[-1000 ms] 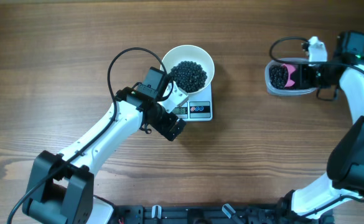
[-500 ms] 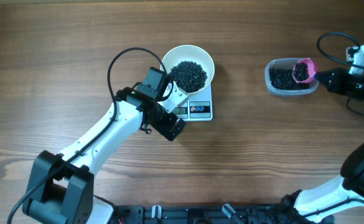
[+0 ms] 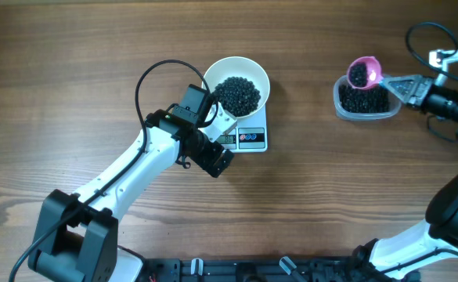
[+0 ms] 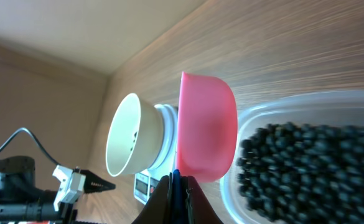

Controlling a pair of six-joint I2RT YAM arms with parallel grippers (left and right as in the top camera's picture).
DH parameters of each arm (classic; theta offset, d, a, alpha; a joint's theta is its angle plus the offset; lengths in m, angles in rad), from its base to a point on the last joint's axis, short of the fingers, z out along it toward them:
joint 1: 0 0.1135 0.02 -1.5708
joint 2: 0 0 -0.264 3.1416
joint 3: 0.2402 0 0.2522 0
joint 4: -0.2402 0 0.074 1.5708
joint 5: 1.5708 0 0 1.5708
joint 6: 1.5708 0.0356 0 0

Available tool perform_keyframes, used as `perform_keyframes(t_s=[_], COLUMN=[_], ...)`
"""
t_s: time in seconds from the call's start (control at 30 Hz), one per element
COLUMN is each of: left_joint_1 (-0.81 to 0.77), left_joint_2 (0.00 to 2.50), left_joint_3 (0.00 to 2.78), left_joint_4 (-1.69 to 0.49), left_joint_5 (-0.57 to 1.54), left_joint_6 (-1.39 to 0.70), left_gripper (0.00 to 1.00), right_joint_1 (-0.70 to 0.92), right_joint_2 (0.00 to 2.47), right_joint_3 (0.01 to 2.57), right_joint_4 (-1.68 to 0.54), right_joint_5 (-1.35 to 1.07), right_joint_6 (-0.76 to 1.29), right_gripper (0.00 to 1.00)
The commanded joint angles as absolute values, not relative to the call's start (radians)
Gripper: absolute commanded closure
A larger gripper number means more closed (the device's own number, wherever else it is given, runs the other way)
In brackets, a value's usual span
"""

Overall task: Scoop item into bowl and weigh 150g on scale
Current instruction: 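Scoop black beans from the tub with the right gripper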

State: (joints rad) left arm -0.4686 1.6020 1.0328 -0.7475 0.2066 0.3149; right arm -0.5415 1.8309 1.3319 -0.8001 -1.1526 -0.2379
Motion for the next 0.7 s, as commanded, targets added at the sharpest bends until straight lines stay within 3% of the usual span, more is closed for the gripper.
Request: perform_keyframes(t_s=[0.0, 0.13, 0.37, 0.67], left_joint_1=[-0.469, -0.469, -0.469, -0.469], left_joint_2=[1.591, 1.591, 1.591, 1.591], left_joint_3=[1.026, 1.026, 1.026, 1.026], left_joint_4=[-0.748, -0.748, -0.748, -0.748], left_joint_5=[0.215, 0.215, 0.215, 0.216], left_joint_6=[0.309, 0.309, 0.309, 0.309], left_gripper=[0.0, 0.0, 0.0, 0.0], right_joint_1=[-0.457, -0.336, -0.112, 0.038], right_joint_2=[1.847, 1.847, 1.847, 1.722], right_joint_3=[1.324, 1.324, 1.324, 1.324], right_joint_4=[-0.798, -0.765, -0.451, -0.397], right_joint_5=[-1.206, -1.207, -1.361, -0.984], right_joint_6=[-0.227, -0.181, 0.097, 0.152], right_gripper=[0.96, 0.96, 0.96, 0.96])
